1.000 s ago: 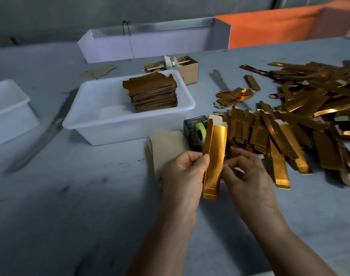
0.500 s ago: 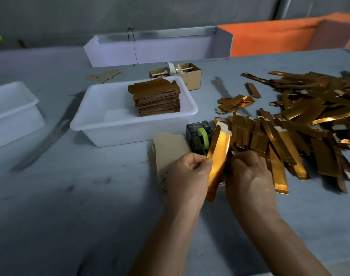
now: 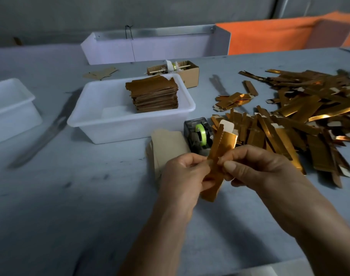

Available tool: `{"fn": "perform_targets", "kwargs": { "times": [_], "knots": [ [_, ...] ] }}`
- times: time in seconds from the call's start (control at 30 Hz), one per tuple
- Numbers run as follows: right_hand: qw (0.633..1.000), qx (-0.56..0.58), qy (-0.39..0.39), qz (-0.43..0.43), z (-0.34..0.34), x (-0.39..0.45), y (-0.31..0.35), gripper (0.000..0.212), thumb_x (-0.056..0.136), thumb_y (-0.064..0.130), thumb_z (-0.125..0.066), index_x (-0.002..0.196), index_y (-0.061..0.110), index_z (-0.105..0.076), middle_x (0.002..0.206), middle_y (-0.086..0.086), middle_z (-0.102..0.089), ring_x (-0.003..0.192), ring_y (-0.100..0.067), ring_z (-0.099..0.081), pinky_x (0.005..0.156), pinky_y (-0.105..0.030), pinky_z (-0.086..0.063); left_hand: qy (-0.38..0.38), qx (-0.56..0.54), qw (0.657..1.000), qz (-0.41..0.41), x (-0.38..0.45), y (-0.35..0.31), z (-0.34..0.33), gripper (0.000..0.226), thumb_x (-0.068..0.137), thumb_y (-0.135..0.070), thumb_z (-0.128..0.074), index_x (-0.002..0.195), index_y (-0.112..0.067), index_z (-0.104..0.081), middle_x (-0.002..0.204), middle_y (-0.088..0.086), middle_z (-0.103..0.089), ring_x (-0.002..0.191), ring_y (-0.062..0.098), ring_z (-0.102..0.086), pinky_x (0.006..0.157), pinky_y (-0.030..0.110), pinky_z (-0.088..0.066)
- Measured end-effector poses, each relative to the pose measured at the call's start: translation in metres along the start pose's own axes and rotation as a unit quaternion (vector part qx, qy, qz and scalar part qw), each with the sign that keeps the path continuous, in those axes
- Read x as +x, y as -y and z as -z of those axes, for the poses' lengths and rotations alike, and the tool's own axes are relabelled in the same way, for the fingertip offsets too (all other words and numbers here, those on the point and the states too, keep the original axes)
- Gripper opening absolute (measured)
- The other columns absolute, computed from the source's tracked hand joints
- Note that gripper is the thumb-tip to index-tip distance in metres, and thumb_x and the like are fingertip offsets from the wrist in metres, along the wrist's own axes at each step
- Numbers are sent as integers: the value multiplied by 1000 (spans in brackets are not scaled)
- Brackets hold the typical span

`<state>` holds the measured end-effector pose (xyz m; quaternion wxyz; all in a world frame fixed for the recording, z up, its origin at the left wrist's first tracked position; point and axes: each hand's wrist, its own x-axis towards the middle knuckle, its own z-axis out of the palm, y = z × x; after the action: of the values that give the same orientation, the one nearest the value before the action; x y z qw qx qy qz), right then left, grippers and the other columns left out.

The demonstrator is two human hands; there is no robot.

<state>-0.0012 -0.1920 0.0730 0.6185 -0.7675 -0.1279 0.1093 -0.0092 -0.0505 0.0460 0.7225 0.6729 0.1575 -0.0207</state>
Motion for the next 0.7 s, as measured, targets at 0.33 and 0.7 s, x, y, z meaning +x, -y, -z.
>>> {"fn": "perform_targets", "kwargs": {
  "times": [0.33, 0.7],
  "knots": [
    [993, -93, -22, 74, 0, 13, -5, 38, 78, 21, -59, 103, 49, -54, 90, 23, -63, 81, 9, -58, 61, -2, -44, -11, 7, 1000, -26, -2, 2, -2, 8, 87, -21, -68, 80, -23, -71, 78, -5, -75, 73, 7, -72, 68, 22, -57],
    [980, -174, -85, 47, -1, 20, -10, 28, 77, 24, -68, 90, 35, -46, 74, 9, -66, 72, -1, -64, 65, -20, -52, 59, -20, 998, 2, -3, -5, 1, 14, 92, -15, -59, 94, -12, -72, 89, 5, -75, 79, 13, -73, 76, 27, -60]
  ]
}}
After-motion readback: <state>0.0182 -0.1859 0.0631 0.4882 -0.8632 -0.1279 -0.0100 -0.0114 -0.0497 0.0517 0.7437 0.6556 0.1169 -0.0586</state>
